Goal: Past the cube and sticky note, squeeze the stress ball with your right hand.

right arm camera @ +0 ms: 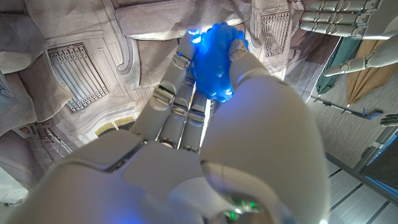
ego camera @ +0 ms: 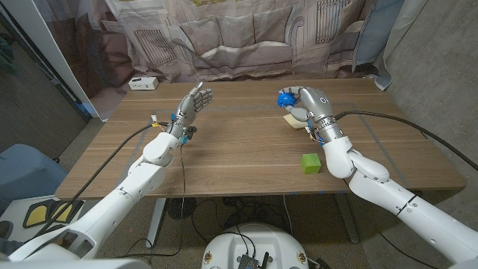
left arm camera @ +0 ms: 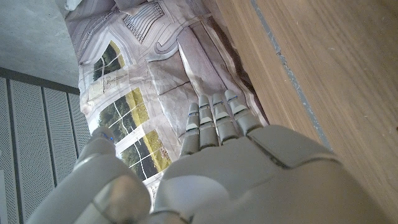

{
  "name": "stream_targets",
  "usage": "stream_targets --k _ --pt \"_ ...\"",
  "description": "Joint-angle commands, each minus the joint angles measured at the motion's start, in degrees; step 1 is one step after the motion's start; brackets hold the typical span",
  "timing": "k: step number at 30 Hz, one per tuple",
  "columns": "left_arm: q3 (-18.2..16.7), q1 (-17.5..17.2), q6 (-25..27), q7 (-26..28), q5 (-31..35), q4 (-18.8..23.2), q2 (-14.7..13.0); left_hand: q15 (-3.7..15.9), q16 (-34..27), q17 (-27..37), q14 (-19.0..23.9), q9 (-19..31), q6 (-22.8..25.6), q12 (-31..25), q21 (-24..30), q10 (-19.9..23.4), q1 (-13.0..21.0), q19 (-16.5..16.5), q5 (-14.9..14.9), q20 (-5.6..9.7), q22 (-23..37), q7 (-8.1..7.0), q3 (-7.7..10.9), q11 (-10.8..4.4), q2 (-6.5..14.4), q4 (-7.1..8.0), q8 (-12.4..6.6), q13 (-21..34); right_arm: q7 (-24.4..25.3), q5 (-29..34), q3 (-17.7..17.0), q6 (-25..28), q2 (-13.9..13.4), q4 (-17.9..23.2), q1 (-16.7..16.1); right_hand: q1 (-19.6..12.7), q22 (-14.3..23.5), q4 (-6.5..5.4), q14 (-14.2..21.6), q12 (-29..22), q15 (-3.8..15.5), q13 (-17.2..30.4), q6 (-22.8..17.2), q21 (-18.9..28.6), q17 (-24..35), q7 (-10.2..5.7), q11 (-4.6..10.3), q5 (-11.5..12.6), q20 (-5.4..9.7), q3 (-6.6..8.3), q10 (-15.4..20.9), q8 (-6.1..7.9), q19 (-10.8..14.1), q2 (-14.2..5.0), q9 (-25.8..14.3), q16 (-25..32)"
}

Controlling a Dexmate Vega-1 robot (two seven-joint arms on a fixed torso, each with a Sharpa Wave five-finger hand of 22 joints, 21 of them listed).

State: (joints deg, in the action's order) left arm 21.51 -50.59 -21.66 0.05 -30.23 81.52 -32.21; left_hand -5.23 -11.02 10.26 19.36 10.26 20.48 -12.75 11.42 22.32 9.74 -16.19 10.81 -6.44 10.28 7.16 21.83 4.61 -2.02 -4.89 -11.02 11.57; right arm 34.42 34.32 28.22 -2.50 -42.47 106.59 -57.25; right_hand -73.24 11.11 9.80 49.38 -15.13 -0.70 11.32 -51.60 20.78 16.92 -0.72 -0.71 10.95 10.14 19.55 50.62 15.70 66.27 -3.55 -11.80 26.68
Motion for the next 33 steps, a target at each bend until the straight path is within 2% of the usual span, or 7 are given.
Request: stream_targets --k 1,8,12,13,15,27,33 --pt "0.25 0.44 -0.31 -0.61 -0.14 -0.69 0.09 -0.17 0.07 0.14 0.42 0.21 0.19 0.22 -0.05 0.21 -0.08 -0.31 -0.12 -0.37 0.06 0.04 0.09 0.04 0.68 -0.47 0.05 0.18 1.82 -0.22 -0.19 -1.04 0.71 -0.72 -0.03 -6.56 0.27 -0.12 8.18 -0.27 13.16 0.34 -1.74 0.60 -0.14 0.14 -0.46 0.30 0.36 0.88 1.07 0.54 1.13 -5.62 -0.41 0.02" --pt "0.32 0.37 0.04 -0.72 -0.30 -0.43 -0.04 -0.19 0.03 0.15 0.54 0.21 0.25 0.23 -0.05 0.20 -0.09 -0.30 -0.13 -0.32 0.06 0.02 0.07 0.03 0.71 -0.49 0.04 0.19 2.07 0.15 -0.39 -0.34 0.69 -0.22 -0.56 -6.55 0.27 -0.60 8.65 -0.11 13.10 0.35 -1.93 0.92 -0.21 0.12 -0.54 0.29 0.25 0.99 1.13 0.38 1.17 -6.09 -0.43 -0.23" --pt "0.37 0.28 0.27 -0.72 -0.32 -0.20 -0.15 -0.22 0.05 0.15 0.50 0.21 0.25 0.22 -0.03 0.24 -0.10 -0.33 -0.13 -0.33 0.06 0.04 0.07 -0.10 0.73 -0.51 0.04 0.19 2.19 0.18 -0.35 -0.47 0.64 -0.31 -0.65 -5.84 0.23 -1.39 8.85 0.05 12.94 0.37 -1.65 1.05 -0.27 -0.36 0.43 0.29 0.05 0.91 1.16 0.04 0.78 -6.46 -0.43 -0.59" --pt "0.36 0.23 0.34 -0.71 -0.34 -0.12 -0.18 -0.24 0.05 0.15 0.49 0.21 0.25 0.22 -0.03 0.24 -0.10 -0.34 -0.13 -0.37 0.06 0.04 0.07 -0.11 0.74 -0.51 0.04 0.19 2.52 0.33 -0.29 -0.62 0.70 -0.52 -0.60 -5.61 0.22 -1.57 8.97 -0.08 13.01 0.39 -1.67 1.17 -0.24 -0.39 -0.17 0.28 0.00 0.83 1.61 -0.03 0.83 -6.43 -0.44 -0.64" --pt "0.32 0.13 0.38 -0.57 -0.30 0.01 -0.24 -0.11 0.02 0.16 0.56 0.21 0.26 0.22 -0.02 0.25 -0.10 -0.35 -0.14 -0.36 0.06 0.04 0.06 -0.06 0.75 -0.52 0.04 0.19 2.63 0.41 -0.27 -0.59 0.75 -0.57 -0.61 -5.31 0.19 -1.74 9.05 -0.07 13.11 0.42 -1.75 1.22 -0.22 -0.73 0.06 0.27 -0.07 0.68 1.76 -0.10 0.63 -6.26 -0.46 -0.77" --pt "0.50 0.29 0.63 -1.00 -0.56 -0.33 -0.18 -0.08 0.01 0.16 0.64 0.21 0.32 0.23 0.01 0.26 -0.10 -0.40 -0.15 -0.33 0.06 0.00 0.06 0.04 0.82 -0.57 0.03 0.20 2.90 0.59 -0.22 0.22 1.02 -0.45 -0.80 -3.51 0.15 -2.12 7.79 0.65 12.58 0.70 -1.02 1.28 0.32 -0.84 0.32 0.11 -0.25 -1.06 0.76 -0.87 -1.26 -4.71 -0.71 -1.57" --pt "0.47 0.60 0.01 -1.49 -0.92 -1.25 0.22 -0.07 0.01 0.16 0.66 0.21 0.32 0.23 0.01 0.28 -0.10 -0.41 -0.15 -0.31 0.06 -0.03 0.05 0.04 0.85 -0.60 0.04 0.20 2.37 0.64 -0.30 1.17 0.85 0.35 -1.18 -3.36 0.13 -1.80 7.33 0.90 12.75 0.81 -0.43 1.27 0.66 -0.91 0.15 0.11 -0.53 -1.68 0.38 -1.24 -2.01 -4.04 -0.82 -1.68"
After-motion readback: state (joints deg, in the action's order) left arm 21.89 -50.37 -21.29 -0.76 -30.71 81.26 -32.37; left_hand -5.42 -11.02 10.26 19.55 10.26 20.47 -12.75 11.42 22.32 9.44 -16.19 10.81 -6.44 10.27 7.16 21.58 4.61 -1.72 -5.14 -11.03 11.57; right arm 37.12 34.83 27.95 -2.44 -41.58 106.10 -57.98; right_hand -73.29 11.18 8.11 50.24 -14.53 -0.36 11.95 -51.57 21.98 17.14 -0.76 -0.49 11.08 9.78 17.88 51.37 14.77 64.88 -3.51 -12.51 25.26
